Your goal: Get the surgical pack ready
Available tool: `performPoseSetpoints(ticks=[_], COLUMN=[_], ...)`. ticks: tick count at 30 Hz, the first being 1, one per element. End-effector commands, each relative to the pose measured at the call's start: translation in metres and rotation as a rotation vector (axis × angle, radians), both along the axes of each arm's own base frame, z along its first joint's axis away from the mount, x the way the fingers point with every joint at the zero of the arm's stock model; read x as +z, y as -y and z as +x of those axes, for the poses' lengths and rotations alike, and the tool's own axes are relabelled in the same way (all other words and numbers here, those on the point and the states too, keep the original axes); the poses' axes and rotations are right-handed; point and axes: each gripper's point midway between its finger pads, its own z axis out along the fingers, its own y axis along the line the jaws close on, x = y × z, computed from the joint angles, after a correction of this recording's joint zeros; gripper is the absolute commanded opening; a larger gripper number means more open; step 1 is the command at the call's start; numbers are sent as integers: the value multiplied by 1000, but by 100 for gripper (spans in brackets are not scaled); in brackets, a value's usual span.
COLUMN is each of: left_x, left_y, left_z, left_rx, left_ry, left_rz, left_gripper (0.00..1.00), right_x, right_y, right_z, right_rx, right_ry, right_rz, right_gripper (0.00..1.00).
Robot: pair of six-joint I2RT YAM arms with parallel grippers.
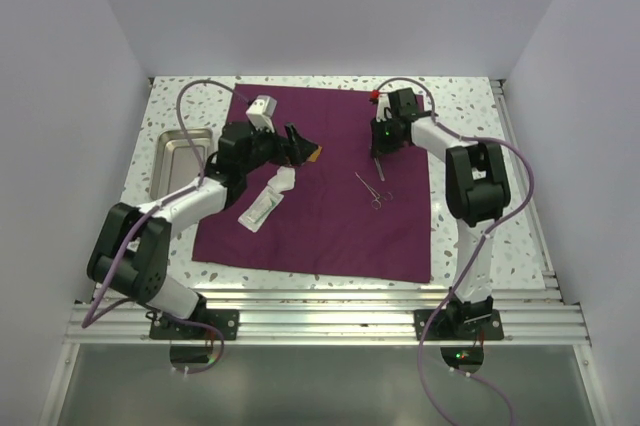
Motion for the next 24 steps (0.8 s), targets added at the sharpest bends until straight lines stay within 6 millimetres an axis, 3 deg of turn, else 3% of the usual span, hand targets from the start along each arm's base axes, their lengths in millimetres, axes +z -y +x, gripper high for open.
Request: performPoseSetpoints(ticks=[1, 3, 5, 6, 8, 9, 10, 17, 24], left_x=[7, 0, -7, -7, -14, -8, -11, -10, -6], left_y=[25, 35, 42, 43, 48, 53, 55, 93, 109], left_z=[-2, -2, -1, 1, -1, -1, -2, -14, -21], left_rx=[-125, -136, -126, -110, -96, -99, -98, -167, -208], left_ry=[45, 34, 6, -2, -42, -34, -37, -52, -53], left_rz=[-20, -34, -53, -65, -106, -137, -141, -165, -190], left_gripper=[100, 100, 100, 100, 100, 99, 99, 92, 79], right_x=[60, 87, 90, 110, 113, 132, 129, 164, 175], right_y=[-26, -39, -43, -47, -47, -49, -49, -63, -83], right_z=[1, 1, -7, -4, -11, -8, -13, -32, -49], right_rx=[-30, -47, -90, -87, -141, -146, -161, -210, -171], right_ry=[86, 136, 124, 181, 172, 228, 222, 286, 291], right_rz=[198, 302, 370, 418, 472, 512, 527, 620, 654], right_gripper=[0, 0, 0, 0, 0, 0, 0, 0, 0])
